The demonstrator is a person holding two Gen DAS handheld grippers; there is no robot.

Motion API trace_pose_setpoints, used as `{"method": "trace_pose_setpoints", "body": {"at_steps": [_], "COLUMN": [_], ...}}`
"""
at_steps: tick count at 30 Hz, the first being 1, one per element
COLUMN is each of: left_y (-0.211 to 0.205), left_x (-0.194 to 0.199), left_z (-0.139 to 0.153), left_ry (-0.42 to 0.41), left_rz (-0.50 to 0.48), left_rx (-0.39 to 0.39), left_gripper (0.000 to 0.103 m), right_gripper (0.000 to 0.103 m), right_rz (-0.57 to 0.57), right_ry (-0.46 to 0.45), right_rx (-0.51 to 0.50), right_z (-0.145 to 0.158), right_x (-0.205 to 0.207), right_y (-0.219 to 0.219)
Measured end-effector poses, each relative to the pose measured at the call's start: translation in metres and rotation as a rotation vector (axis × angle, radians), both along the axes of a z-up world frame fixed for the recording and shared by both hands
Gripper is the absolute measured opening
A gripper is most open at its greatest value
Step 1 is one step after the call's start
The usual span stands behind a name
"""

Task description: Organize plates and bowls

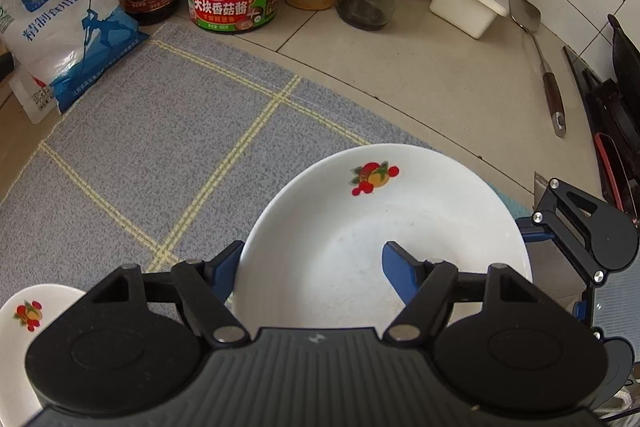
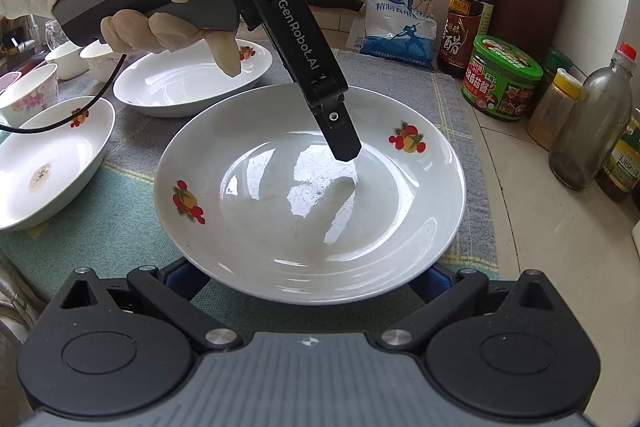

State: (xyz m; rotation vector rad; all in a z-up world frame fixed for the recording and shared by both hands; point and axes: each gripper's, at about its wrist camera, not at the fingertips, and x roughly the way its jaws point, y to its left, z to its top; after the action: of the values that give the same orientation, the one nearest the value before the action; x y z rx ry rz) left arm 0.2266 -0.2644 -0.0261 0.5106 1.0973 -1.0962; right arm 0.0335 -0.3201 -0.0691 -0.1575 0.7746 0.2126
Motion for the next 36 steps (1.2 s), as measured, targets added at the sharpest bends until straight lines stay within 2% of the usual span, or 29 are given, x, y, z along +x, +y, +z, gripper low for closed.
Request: {"method": "trace_pose_setpoints", "body": {"at_steps": [11,21,30,34,36], "left_y": [-0.039,-0.06,-0.059,-0.048,-0.038], "left_x": [0.039,0.051,0.045,0.037,0.032], "left_z": [-0.007,-0.022,-0.025,-0.016,-0.007], "left_ry": [-0.015,-0.02,-0.055,-0.096,-0.124], "left_rz": [0.029,0.032,0.021,0.048,0.067], "left_rx": [-0.026,-0.041,-0.059,-0.083,-0.101], "left_gripper": [0.073,0.073,0.076,0.077,0.081], "right_gripper": [0.103,0.103,0.103,0.103,0.103], "right_rz": [0.016,0.009,-0.023,-0.035,-0.055], "right_ry": [0.005,0.025,0.034,0.037,0.037], "right_rx": [-0.009,0.01,0.029,0.02,0.018], "right_z": [-0.003,-0.008,-0.011,-0.008,-0.005], "right_x": [0.049,0.066,0.068,0.066,0.063], "right_y": [-0.046,-0.071,-0.074,-0.073,-0.072]}}
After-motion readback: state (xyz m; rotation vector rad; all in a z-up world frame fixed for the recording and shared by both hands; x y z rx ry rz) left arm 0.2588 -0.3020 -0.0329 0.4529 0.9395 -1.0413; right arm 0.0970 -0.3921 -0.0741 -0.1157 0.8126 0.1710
